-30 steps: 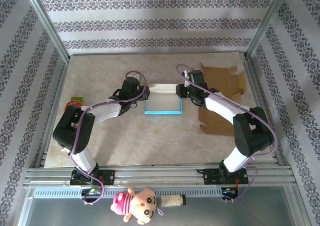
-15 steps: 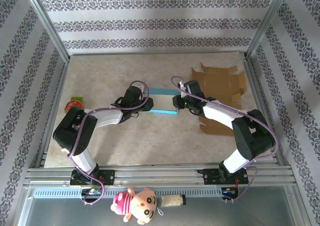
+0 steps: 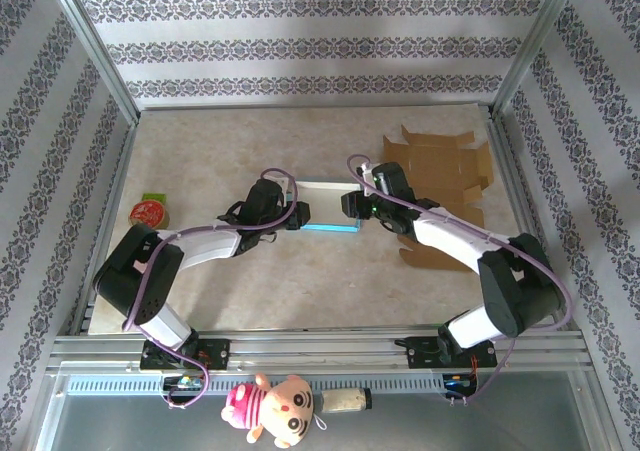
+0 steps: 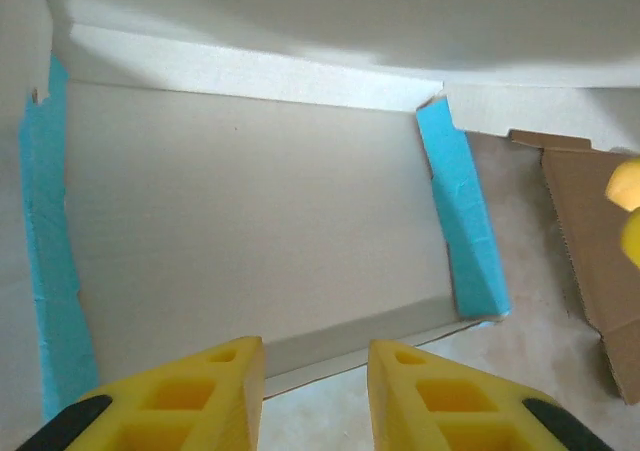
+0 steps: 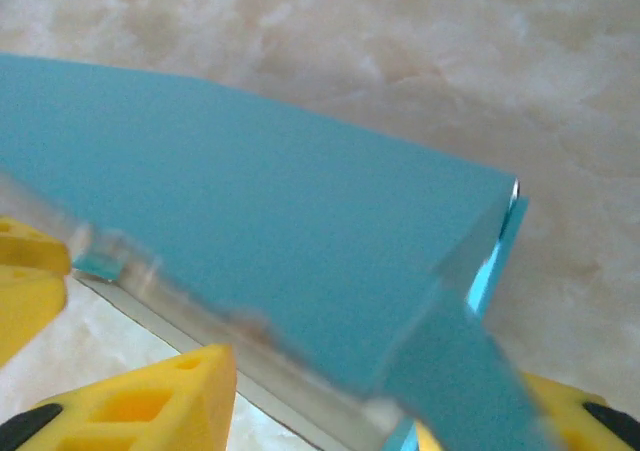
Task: Fold the paper box
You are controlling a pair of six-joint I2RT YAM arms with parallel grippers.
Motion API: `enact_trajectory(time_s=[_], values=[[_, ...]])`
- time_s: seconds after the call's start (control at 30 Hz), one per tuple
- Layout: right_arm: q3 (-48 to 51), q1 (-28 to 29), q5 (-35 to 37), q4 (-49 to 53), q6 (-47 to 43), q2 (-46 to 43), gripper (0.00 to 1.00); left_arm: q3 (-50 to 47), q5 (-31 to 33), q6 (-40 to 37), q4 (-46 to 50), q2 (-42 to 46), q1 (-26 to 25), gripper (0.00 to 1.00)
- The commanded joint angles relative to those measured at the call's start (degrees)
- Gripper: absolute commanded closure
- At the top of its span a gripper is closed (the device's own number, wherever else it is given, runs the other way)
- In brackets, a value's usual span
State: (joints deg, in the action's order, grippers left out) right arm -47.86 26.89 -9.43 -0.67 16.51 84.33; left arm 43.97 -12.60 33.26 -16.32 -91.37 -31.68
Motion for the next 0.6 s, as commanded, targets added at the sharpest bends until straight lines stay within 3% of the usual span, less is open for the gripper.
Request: enact_trajectory(time_s=[0.0,0.27,0.4,0.47,0.57], values=[[1.6,0.7,-2.5,-0.4,0.6,-3.7,0.47,-1.4,1.6,-0.8,-0.2,2.5,-1.3,0.66],[3.3,0.9,-6.9,1.3,0.3,-9.3,0.43,-2.9,1.2,0.0,-0.5,4.3,-1.7,0.66],[1.3,0.8,-9.5,5.3,1.8,-13.1,0.43,-4.3,2.4,1.5,0.5,10.6,-1.8,0.67],[0.2,0.8,-6.4,7.1,2.0,-15.5,0.42,-3.2,6.9,0.2,6.1,16.1,-1.8,0.67],[-1.5,-0.3,2.9,9.9,-1.6,-17.2,0.28,5.4,15.7,-7.6,23.9,18.8,0.1,0.65]])
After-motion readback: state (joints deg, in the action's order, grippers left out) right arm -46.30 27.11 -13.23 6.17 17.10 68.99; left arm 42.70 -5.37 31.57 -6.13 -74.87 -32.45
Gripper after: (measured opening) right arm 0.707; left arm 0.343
